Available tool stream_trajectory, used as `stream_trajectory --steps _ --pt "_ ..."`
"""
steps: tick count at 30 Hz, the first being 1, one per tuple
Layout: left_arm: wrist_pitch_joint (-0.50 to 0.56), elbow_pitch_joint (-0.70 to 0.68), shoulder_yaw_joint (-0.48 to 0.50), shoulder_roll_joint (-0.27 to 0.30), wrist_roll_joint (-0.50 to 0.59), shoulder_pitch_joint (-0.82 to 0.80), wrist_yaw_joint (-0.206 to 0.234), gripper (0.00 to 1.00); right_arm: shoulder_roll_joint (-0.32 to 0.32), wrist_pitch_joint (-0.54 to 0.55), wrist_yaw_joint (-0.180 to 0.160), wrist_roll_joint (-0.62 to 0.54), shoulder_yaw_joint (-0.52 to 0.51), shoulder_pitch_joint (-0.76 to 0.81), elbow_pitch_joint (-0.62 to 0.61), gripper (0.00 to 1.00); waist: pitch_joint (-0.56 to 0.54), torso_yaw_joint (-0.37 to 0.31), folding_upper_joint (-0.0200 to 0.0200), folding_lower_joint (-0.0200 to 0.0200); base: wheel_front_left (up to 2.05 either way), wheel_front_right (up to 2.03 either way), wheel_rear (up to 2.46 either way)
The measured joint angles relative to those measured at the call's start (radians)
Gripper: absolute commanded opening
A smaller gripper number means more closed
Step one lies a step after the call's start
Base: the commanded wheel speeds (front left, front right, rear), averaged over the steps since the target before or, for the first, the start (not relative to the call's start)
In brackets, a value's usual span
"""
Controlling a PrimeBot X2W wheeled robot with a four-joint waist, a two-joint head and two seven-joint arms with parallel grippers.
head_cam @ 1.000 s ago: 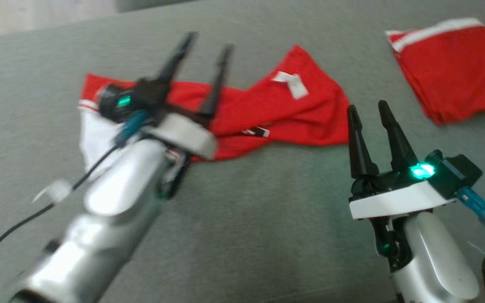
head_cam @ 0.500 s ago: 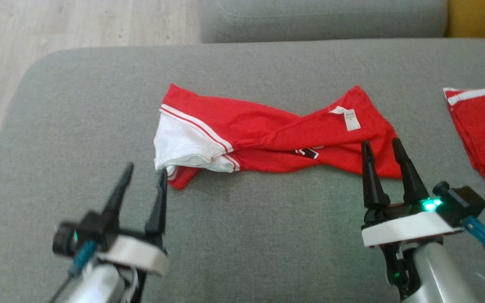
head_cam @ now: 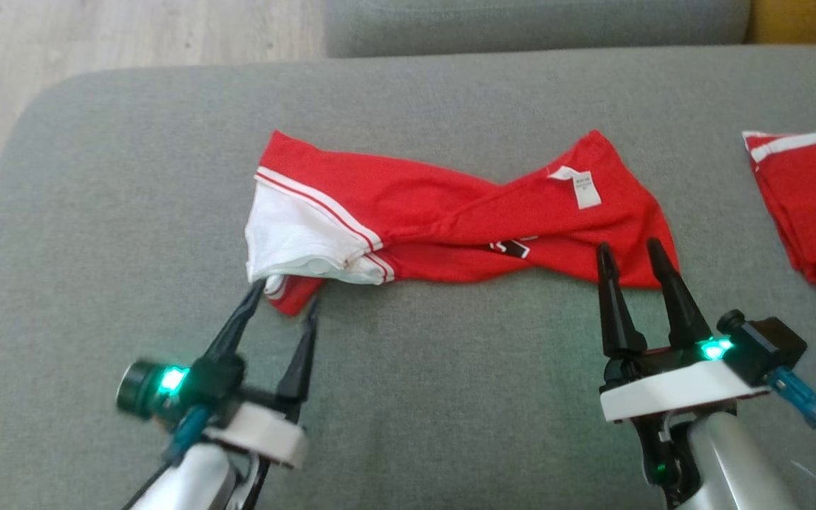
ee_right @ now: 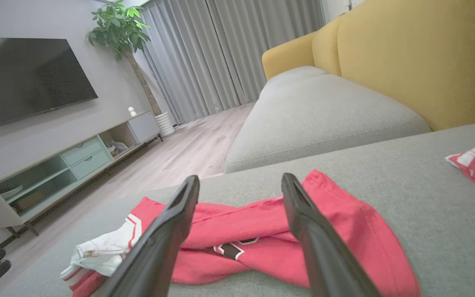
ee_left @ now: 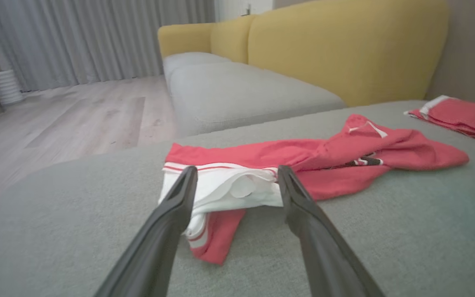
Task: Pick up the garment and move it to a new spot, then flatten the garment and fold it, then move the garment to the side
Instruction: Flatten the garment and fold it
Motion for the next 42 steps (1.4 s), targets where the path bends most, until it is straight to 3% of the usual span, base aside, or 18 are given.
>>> stream_trajectory --steps 9,16,17,18,19,33,42 --pt "0.078 0.101 -0.096 -0.001 0.133 -0.167 -0.014 1.0 0.0 0.0 0.0 0.0 0.001 -0.026 -0.008 1.0 0.069 -0.047 0.0 0.0001 0.0 0.0 0.0" --pt "0.109 0.154 -0.096 0.005 0.174 -0.223 0.031 1.0 0.0 0.0 0.0 0.0 -0.004 -0.044 -0.01 1.0 0.104 -0.08 0.0 0.0002 0.0 0.0 0.0" --pt "0.109 0.155 -0.096 0.005 0.173 -0.227 0.034 0.67 0.0 0.0 0.0 0.0 -0.004 -0.044 -0.011 1.0 0.107 -0.082 0.0 0.0002 0.0 0.0 0.0" --pt "0.109 0.155 -0.096 0.005 0.173 -0.227 0.034 0.1 0.0 0.0 0.0 0.001 -0.004 -0.044 -0.011 1.0 0.108 -0.084 0.0 0.0001 0.0 0.0 0.0" --pt "0.109 0.156 -0.096 0.005 0.173 -0.227 0.034 0.0 0.0 0.0 0.0 0.001 -0.004 -0.044 -0.011 1.0 0.109 -0.085 0.0 0.0001 0.0 0.0 0.0" --pt "0.11 0.13 -0.091 0.023 0.151 -0.227 0.036 0.0 0.0 0.0 0.0 0.011 -0.002 -0.044 -0.007 1.0 0.075 -0.079 0.0 0.0 0.0 0.0 0.0" --pt "0.179 0.067 -0.07 0.1 0.125 -0.333 -0.052 0.0 0.0 0.0 0.0 0.028 0.013 -0.043 -0.003 1.0 0.056 -0.097 0.0 -0.0001 0.0 0.0 0.0"
